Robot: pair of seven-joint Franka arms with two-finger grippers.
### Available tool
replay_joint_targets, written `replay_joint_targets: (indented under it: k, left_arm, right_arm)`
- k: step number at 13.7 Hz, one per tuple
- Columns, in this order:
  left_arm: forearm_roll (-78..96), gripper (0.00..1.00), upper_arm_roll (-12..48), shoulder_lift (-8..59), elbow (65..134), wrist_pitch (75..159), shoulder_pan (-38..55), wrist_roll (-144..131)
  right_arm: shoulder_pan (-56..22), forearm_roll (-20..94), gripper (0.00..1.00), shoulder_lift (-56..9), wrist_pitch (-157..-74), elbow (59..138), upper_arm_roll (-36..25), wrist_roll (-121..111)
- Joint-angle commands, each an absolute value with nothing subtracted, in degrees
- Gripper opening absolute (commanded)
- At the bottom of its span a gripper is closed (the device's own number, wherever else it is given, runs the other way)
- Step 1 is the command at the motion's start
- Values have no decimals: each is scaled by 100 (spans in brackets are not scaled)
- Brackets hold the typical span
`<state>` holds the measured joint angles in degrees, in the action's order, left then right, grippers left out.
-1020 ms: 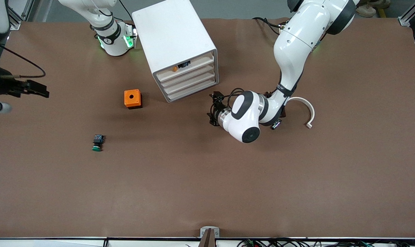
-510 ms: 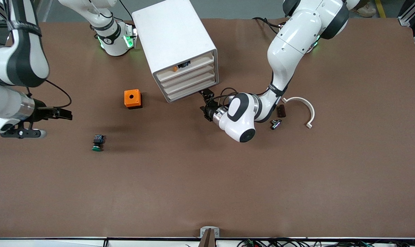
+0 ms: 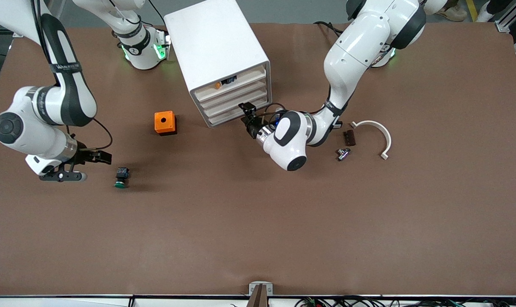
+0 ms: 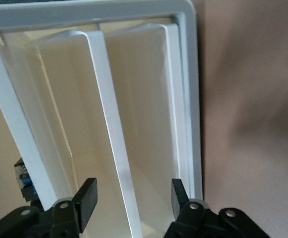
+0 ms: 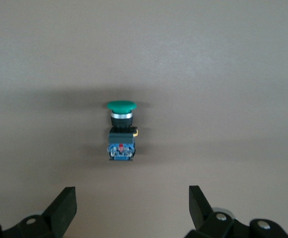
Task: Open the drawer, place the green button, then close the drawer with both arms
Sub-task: 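Pull the drawer open with the left gripper while the right gripper grasps the button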
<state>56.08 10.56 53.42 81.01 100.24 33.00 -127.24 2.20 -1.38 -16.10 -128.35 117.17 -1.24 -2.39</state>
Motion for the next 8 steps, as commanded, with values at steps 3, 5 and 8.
replay_joint_targets:
  k: [3, 5, 8]
  left_arm:
    - [5739, 57, 1020, 5414, 7998, 9730, 3436, -13069]
    - [5739, 54, 1020, 5414, 7989, 9686, 3506, -13078]
    - [5730, 37, 1020, 5440, 7989, 9686, 3533, -13069]
  right_arm:
    - [141, -193, 100, -2161, -13490, 11698, -105, 324]
    - [88, -202, 100, -2241, -13544, 11690, -114, 343]
    - [35, -220, 100, -2574, -13982, 11707, -123, 387]
